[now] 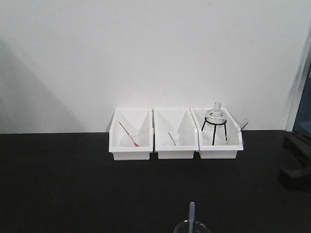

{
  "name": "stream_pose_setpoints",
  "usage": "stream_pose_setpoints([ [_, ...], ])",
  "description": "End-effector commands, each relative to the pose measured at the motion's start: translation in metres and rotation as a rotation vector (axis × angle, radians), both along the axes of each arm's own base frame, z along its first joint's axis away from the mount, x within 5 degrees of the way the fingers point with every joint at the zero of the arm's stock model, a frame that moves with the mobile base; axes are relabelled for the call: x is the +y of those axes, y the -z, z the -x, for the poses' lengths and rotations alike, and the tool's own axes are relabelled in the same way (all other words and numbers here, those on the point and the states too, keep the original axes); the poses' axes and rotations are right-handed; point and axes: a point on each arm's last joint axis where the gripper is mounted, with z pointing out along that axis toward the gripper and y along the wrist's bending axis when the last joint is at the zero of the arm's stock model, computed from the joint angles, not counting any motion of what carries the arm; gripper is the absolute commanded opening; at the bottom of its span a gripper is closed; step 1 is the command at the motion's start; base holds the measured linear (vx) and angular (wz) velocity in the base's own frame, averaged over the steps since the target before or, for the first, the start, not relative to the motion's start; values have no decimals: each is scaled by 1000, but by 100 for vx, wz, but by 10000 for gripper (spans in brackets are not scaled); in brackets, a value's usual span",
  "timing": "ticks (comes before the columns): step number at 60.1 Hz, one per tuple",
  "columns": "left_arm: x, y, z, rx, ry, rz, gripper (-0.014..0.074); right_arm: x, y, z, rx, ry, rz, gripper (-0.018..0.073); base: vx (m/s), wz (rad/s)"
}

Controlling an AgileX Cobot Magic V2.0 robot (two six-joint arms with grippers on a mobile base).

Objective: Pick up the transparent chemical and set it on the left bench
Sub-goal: 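Open the right gripper to release the pipette and withdraw upward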

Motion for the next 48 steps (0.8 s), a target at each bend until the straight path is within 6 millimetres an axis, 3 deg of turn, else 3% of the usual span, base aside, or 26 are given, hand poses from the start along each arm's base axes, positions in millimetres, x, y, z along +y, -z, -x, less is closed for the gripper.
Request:
stream_pose_setpoints([
  [1,0,-3,1,-81,1,14,-3,-2,-3,23,-85,-10,42,-8,0,0],
  [12,0,-3,1,-81,1,14,-3,-14,34,82,-151,0,63,-8,0,0],
  [15,0,-3,1,-81,1,14,-3,-18,53,96,-150,16,43,-8,0,0],
  [23,0,-3,1,-81,1,14,-3,-26,94,120,-140,58,-15,-8,0,0],
  [36,0,-3,1,-81,1,14,-3,-29,139,137,-148,77,-43,-8,0,0],
  [48,0,-3,1,-81,1,14,-3,-30,138,143,-190,80,-17,-8,0,0],
])
